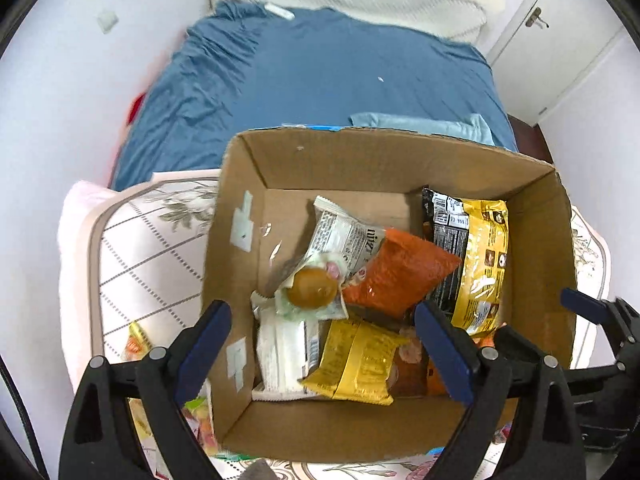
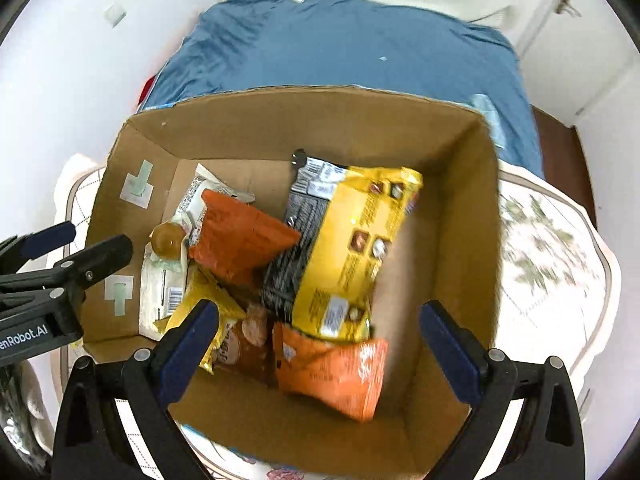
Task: Organize snacks
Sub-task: 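Carry both packets into the box and open both tools, then move both tools back over the bed toward the remaining snacks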
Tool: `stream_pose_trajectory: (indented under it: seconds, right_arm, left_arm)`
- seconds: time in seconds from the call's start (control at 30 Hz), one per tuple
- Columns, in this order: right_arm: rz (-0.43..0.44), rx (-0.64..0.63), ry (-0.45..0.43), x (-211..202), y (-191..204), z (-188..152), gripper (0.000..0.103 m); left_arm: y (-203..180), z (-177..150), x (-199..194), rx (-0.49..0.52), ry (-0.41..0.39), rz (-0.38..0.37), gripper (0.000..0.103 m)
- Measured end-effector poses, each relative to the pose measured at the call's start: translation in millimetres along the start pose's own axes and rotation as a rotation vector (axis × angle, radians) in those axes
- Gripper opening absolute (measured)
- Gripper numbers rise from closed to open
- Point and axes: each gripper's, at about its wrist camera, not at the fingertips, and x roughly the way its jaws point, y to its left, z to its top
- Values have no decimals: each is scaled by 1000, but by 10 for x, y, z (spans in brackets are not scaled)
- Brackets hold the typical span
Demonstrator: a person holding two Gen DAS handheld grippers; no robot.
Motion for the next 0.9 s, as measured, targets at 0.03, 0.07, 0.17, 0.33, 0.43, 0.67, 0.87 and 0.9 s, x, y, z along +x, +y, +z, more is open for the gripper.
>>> stream_pose_trajectory:
  seconds: [0.03,0.07,0.17,0.33,0.43,0.67,0.87,0.9]
  right_arm:
    - [-6,12,-13,-43,3,-58,102]
    - [-15,30,-28,-102,-5,-128,102]
    - [-12,72,-66,-239,-23,-307,102]
    - [-4,110,-123,-485,-27,-572,102]
    - [-14,117,-157,-644,-25,-722,102]
    - [4,140,-212,-962,-24,-1050,102]
    - [59,169,-204,-1093,-55,-1332,102]
    - [76,178,-195,-1101,-79,-1402,102]
  left_arm:
    - [-9,-63,-57,0,-19,11,94]
    - [-20,-103,-99,-1,-31,18,94]
    - [-55,-275,-255,-6,-71,26,94]
    - [-125,-543,-536,5,-141,51,94]
    - [-163,-698,-709,6,-179,65,94]
    - [-194,-999,-1063,-14,-243,63,94]
    - [-222,-1250,-1198,-39,-256,43,94]
    - [-229,-1299,-1210,-42,-257,41,94]
